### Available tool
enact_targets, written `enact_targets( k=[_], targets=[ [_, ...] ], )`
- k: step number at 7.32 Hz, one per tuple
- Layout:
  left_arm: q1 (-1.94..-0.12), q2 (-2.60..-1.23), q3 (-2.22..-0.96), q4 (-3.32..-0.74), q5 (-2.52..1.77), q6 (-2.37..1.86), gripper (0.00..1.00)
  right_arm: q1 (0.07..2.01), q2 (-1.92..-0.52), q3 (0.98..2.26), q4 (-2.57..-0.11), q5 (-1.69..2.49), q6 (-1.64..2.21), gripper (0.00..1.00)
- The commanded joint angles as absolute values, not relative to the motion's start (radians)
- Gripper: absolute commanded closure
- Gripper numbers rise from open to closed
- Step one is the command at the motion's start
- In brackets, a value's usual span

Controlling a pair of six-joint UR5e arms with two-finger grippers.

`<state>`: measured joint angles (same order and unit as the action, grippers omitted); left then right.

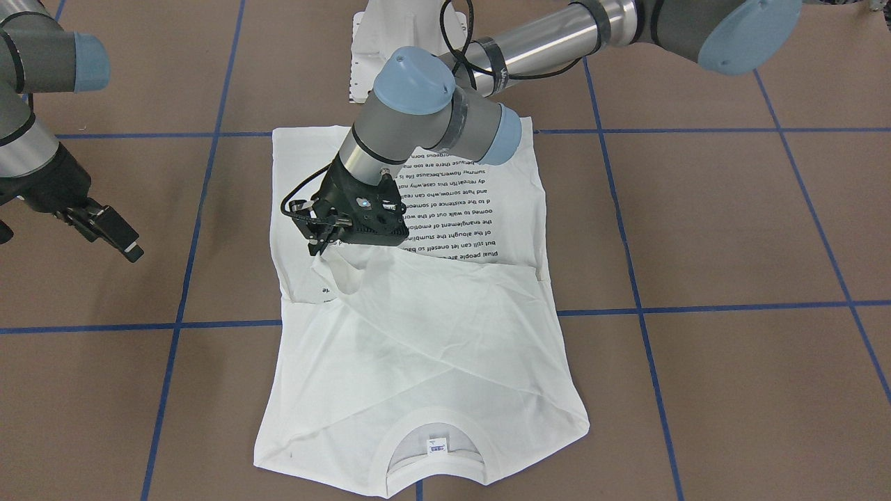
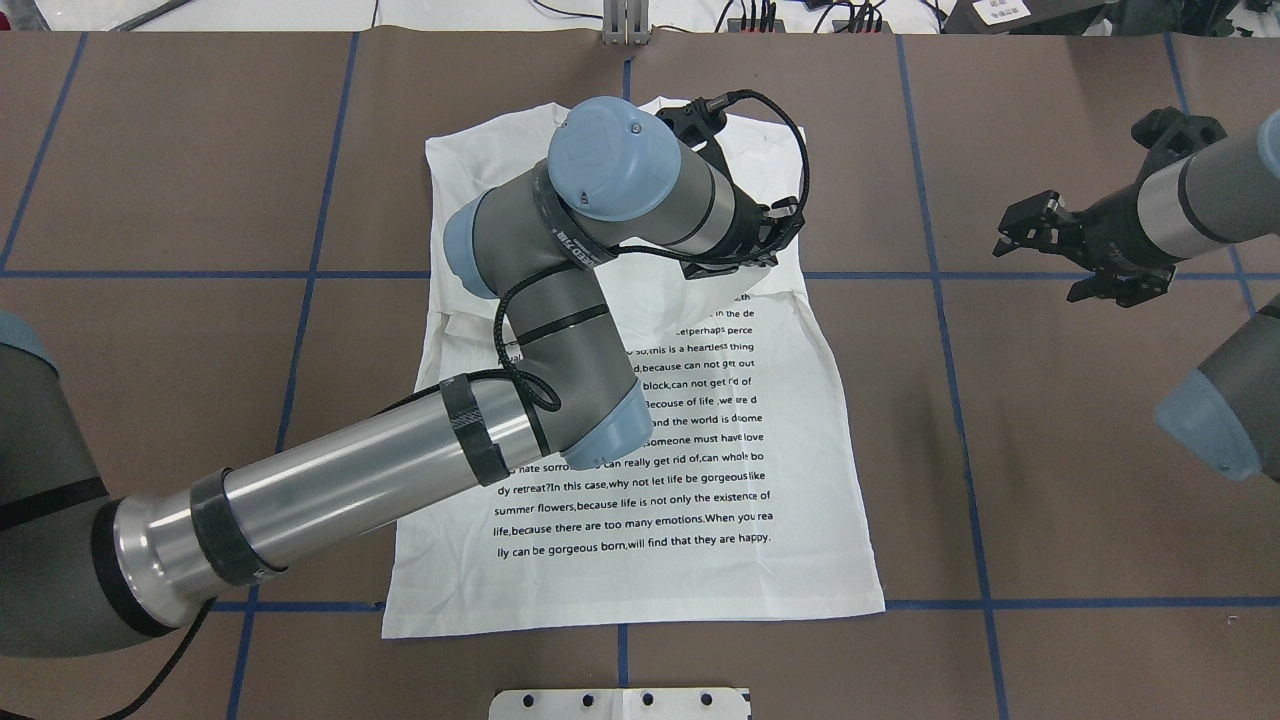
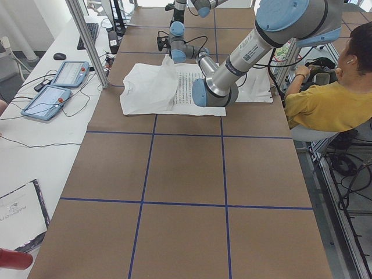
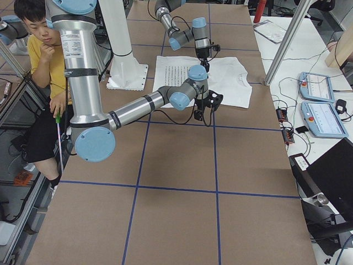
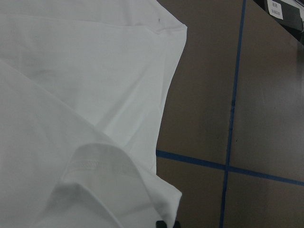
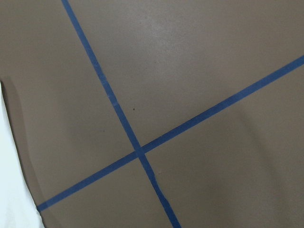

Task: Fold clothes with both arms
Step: 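Carry the sleeve with the left gripper across the chest toward the far shoulder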

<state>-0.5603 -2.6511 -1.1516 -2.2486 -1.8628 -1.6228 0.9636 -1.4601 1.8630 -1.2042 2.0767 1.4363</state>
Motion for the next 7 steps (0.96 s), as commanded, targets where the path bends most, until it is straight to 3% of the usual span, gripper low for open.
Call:
enact_targets(
  k=[1, 2, 3, 5, 7],
  targets=[
    [-0.526, -2.697, -1.106, -2.25, -1.813, -1.664, 0.71, 0.963, -1.457, 1.85, -1.204, 2.072, 1.411, 0.0],
    [-0.511, -2.698, -1.104, -2.25, -1.798, -1.664, 0.41, 0.963, -1.457, 1.85, -1.204, 2.075, 1.411, 0.01],
    [-0.494, -2.707, -1.101, -2.25, -1.76, -1.664, 0.23, 0.963, -1.459, 1.851, -1.204, 2.077, 1.413, 0.0],
    [-0.494, -2.734, -1.091, -2.25, -1.758, -1.669, 0.23, 0.963, -1.46, 1.858, -1.204, 2.077, 1.419, 0.0],
    [-0.497, -2.727, -1.167, -2.215, -1.77, -1.669, 0.23, 0.962, -1.459, 1.868, -1.203, 2.075, 1.427, 0.0]
  ],
)
